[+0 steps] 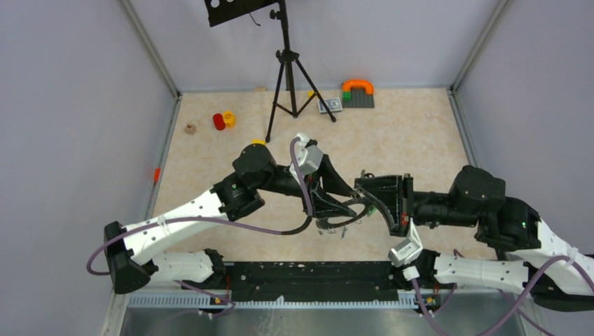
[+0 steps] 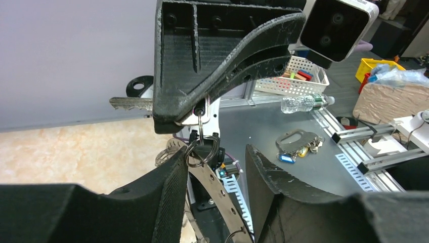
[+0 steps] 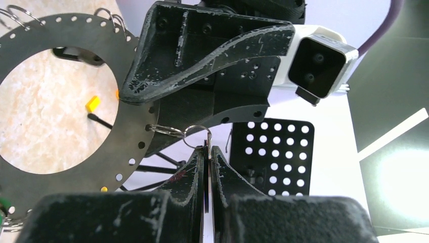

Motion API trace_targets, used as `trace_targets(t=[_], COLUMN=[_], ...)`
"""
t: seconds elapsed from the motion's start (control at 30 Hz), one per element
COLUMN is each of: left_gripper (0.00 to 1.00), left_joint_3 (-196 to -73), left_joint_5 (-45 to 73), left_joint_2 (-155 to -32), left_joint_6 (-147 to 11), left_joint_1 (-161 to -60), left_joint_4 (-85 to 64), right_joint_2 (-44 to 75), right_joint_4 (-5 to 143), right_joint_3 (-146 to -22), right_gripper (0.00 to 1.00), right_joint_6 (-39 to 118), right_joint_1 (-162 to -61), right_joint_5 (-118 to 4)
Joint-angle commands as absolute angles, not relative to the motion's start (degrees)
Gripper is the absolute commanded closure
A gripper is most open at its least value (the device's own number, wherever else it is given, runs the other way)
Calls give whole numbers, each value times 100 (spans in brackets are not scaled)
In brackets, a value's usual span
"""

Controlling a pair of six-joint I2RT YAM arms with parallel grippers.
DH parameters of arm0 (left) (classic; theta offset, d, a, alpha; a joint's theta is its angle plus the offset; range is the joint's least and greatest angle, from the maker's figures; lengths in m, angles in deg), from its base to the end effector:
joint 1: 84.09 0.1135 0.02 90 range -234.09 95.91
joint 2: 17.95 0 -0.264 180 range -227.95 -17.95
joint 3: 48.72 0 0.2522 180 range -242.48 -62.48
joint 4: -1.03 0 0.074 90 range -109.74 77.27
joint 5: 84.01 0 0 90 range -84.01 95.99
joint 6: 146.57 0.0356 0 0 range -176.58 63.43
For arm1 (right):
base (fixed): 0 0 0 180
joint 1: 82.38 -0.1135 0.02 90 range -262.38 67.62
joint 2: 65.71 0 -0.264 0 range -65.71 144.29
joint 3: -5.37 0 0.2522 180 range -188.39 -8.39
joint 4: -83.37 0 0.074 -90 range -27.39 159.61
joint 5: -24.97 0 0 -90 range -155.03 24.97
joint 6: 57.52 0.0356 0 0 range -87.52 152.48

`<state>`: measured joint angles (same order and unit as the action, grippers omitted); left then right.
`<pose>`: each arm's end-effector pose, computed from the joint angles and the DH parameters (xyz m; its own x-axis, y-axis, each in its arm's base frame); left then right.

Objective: Remove the keys from the keyring

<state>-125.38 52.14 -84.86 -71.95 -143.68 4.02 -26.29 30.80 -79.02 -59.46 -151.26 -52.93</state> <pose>0.1101 -0.2383 0.4208 -0.1453 -0.1155 -0.9826 0.9490 -0.2972 -0.1054 0.0299 0.0982 0.4450 0.9880 -0.1542 0.0058 -0.0142 -0.1287 -0.9916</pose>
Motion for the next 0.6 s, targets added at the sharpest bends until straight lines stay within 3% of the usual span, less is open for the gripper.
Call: trace_targets(t=[0.0,0.4,0.57], left_gripper=[55,55,62], left_joint_3=[-12752,-12889,-12893], left_joint_5=[5437,5361,5355], left_joint_2=[-8492,-8579,-8593], left_joint_6=[-7292,-7319,-7327], left_joint_1=[-14347,-14342,-14342], left_joint_4=[652,740,748], right_joint_2=[-2760,-2765,-2774], right_joint_4=[3546,3424,3434], right_joint_3=[-8072,-8027,-8020], right_gripper=[100,100,100], right_joint_6=[-6019,-5981,-5959], right_joint_1=[-15170,-15164,-15167], right_joint_5=[-5198,-5146,-5132])
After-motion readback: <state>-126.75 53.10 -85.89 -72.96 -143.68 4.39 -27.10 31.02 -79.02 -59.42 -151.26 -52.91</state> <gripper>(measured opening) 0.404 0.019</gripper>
